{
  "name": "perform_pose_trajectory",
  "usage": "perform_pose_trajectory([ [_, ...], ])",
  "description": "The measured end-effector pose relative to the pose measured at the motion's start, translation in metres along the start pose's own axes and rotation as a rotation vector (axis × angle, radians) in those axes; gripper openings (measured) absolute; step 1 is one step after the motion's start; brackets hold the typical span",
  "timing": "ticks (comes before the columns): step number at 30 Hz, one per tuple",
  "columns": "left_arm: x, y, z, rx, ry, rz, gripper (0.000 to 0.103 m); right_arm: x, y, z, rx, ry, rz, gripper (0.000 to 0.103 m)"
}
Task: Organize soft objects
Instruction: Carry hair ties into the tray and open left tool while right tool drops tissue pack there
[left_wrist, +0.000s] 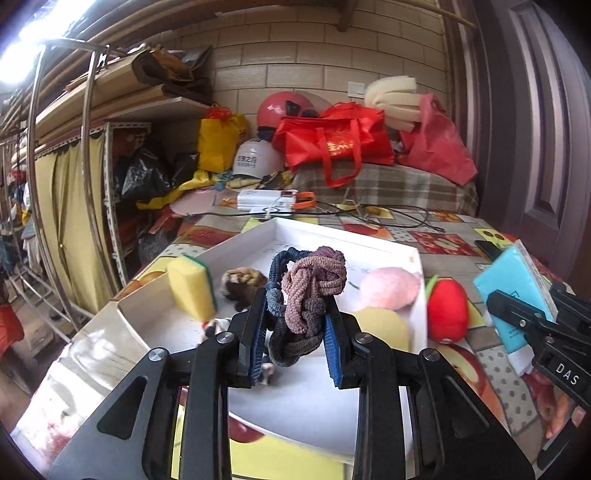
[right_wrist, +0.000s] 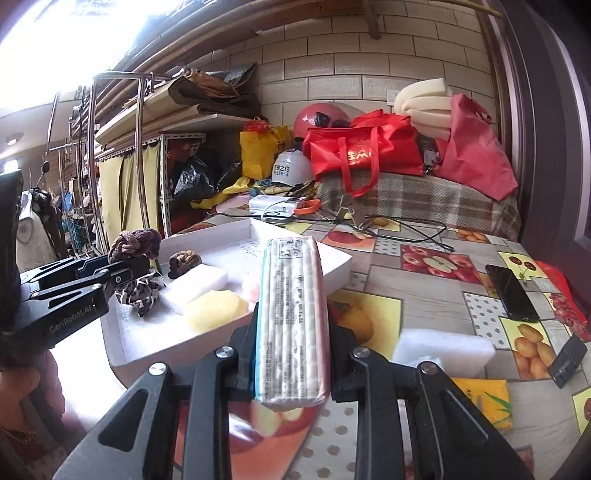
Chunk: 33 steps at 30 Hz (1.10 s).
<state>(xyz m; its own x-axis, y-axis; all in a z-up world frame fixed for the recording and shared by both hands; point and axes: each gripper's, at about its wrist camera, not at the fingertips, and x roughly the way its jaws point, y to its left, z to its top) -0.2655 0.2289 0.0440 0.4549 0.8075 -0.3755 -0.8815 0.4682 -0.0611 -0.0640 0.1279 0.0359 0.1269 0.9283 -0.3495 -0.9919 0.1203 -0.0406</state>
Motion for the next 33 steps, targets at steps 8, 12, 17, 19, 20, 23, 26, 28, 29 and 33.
perform_pose_trajectory([
  [8, 0.033, 0.023, 0.01, -0.048, 0.046, 0.007, 0.027, 0.042, 0.024, 0.017, 0.007, 0.021, 0.035, 0.026],
  [12, 0.044, 0.02, 0.013, -0.022, 0.07, -0.012, 0.027, 0.064, 0.038, 0.026, -0.015, 0.032, 0.033, 0.026],
  [17, 0.058, 0.023, 0.018, -0.022, 0.095, -0.023, 0.027, 0.093, 0.051, 0.037, -0.051, 0.06, 0.027, 0.026],
  [19, 0.062, 0.024, 0.02, -0.027, 0.105, -0.025, 0.027, 0.104, 0.053, 0.04, -0.056, 0.079, 0.023, 0.026],
  [20, 0.064, 0.025, 0.021, -0.03, 0.108, -0.026, 0.027, 0.109, 0.054, 0.042, -0.058, 0.089, 0.023, 0.026],
  [23, 0.068, 0.027, 0.022, -0.04, 0.125, -0.031, 0.027, 0.121, 0.056, 0.044, -0.069, 0.114, 0.017, 0.027],
  [26, 0.075, 0.028, 0.023, -0.049, 0.156, -0.015, 0.031, 0.122, 0.06, 0.044, -0.081, 0.121, 0.003, 0.032],
  [28, 0.073, 0.031, 0.022, -0.062, 0.147, 0.016, 0.036, 0.12, 0.06, 0.044, -0.082, 0.11, -0.02, 0.071],
  [29, 0.07, 0.033, 0.022, -0.074, 0.135, 0.025, 0.04, 0.119, 0.058, 0.044, -0.067, 0.107, -0.034, 0.076],
  [33, 0.063, 0.04, 0.021, -0.113, 0.096, 0.062, 0.096, 0.12, 0.042, 0.046, 0.012, 0.104, -0.041, 0.086],
])
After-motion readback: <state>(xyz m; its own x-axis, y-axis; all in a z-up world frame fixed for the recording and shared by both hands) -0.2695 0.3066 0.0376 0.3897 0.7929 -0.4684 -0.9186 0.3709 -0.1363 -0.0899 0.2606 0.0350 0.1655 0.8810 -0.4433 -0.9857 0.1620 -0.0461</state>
